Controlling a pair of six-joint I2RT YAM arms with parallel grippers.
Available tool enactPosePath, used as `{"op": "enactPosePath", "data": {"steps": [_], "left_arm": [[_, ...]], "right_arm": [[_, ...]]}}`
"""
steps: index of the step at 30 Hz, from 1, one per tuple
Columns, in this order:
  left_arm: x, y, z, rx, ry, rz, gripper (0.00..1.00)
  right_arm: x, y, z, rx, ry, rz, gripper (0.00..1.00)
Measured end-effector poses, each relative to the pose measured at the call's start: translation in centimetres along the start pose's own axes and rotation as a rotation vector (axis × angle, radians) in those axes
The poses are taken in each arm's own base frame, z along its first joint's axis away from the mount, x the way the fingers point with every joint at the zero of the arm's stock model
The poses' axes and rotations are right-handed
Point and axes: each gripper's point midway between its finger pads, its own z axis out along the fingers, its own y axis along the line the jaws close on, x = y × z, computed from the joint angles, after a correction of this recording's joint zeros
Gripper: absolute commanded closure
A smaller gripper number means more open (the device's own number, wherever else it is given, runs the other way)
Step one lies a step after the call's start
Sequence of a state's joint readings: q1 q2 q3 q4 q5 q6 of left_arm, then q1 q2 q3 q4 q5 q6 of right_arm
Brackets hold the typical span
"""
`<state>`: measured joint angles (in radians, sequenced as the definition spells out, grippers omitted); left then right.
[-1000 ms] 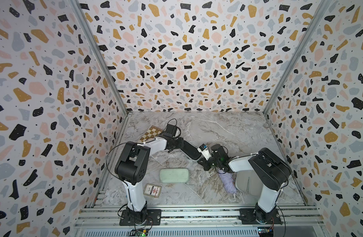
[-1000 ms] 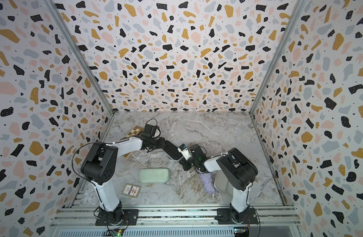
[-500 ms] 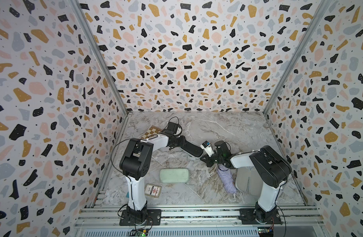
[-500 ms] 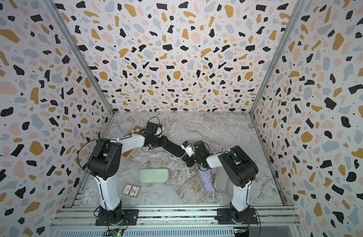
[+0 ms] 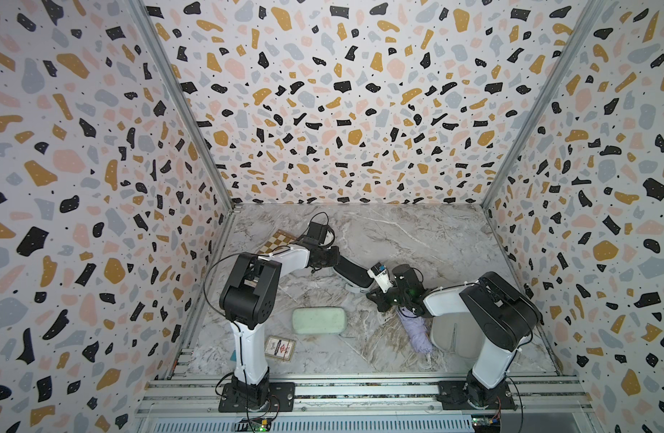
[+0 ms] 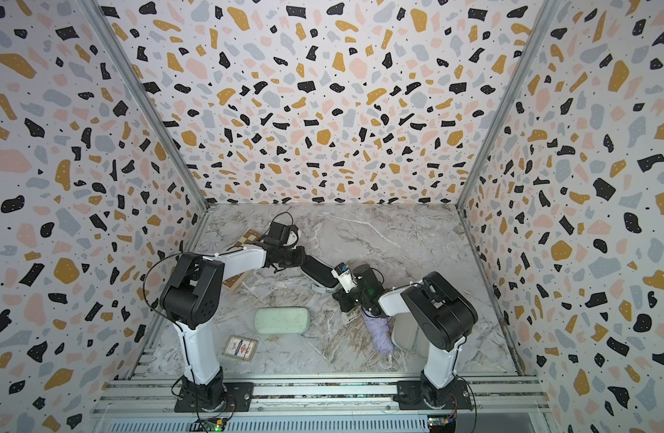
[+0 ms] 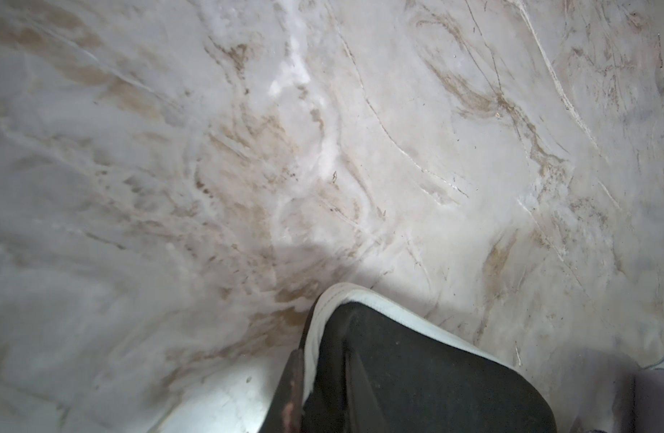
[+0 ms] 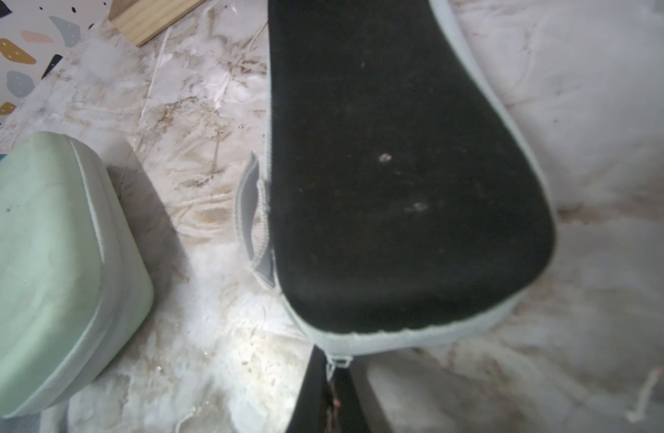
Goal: Put umbrellas into zippered umbrella sleeves
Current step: Zip the zipper on the umbrella sleeve.
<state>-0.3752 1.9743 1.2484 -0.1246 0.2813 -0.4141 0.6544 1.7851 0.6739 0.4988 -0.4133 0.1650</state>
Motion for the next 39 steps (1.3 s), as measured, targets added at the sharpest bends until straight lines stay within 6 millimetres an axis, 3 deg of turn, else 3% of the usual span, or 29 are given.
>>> {"op": "enactPosePath", "data": {"steps": [14, 21, 26, 30, 34, 39], "left_arm": [[0.9, -0.3, -0.4, -0.011, -0.039, 0.000, 1.00], [0.9, 0.8, -1.1, -0.052, -0.092, 0.002, 1.00], [2.1, 2.0, -2.5, -0.081, -0.124, -0.028, 1.00], [3.2, 3.1, -3.7, -0.097, -0.137, -0.061, 0.88], [3.1, 5.0, -4.6, -0.091, -0.160, -0.108, 0.78], [3.4, 5.8, -5.0, -0.089, -0.181, -0.123, 0.66]], "right_arm": [[-0.8, 2.0, 1.8, -0.040, 0.022, 0.019, 0.97], [-1.4, 1.9, 2.6, -0.051, 0.052, 0.016, 0.96], [-1.3, 1.5, 2.4, -0.056, 0.057, 0.008, 0.93], [-1.1, 2.3, 2.7, -0.077, 0.067, -0.008, 0.93], [-1.9, 3.3, 4.1, -0.086, 0.073, -0.033, 0.92], [-2.3, 3.3, 4.5, -0.065, 0.064, -0.033, 0.83]]}}
